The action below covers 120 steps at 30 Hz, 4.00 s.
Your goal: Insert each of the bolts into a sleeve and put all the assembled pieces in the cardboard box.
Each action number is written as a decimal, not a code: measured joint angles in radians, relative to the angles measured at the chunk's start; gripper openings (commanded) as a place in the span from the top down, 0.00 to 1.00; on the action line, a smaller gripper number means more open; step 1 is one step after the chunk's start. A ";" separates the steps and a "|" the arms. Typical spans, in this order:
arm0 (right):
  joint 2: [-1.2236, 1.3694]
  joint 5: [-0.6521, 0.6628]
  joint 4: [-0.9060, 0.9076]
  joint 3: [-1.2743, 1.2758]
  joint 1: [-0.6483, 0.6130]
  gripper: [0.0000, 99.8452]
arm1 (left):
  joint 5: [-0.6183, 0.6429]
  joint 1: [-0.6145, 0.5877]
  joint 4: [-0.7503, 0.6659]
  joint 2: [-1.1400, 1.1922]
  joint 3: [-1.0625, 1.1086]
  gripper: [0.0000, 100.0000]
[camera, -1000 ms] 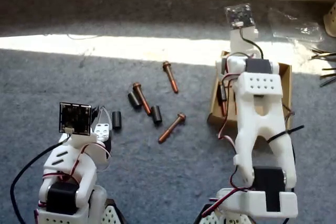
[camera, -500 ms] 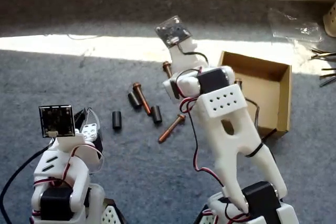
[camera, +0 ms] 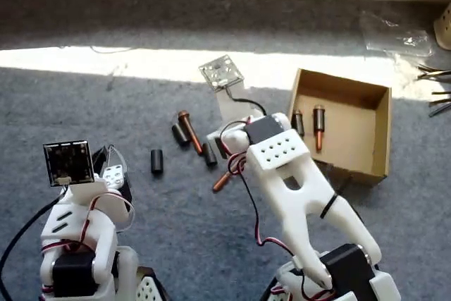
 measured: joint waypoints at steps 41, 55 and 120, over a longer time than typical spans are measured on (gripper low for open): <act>0.416 -0.241 -0.026 -0.199 -0.078 0.84 | 0.000 -0.021 -0.084 0.000 0.077 0.95; 0.557 -0.255 -0.044 -0.331 -0.106 0.91 | 0.000 -0.021 -0.141 0.000 0.127 0.95; 0.615 -0.255 0.167 -0.408 -0.144 0.84 | 0.000 -0.021 -0.141 0.000 0.127 0.95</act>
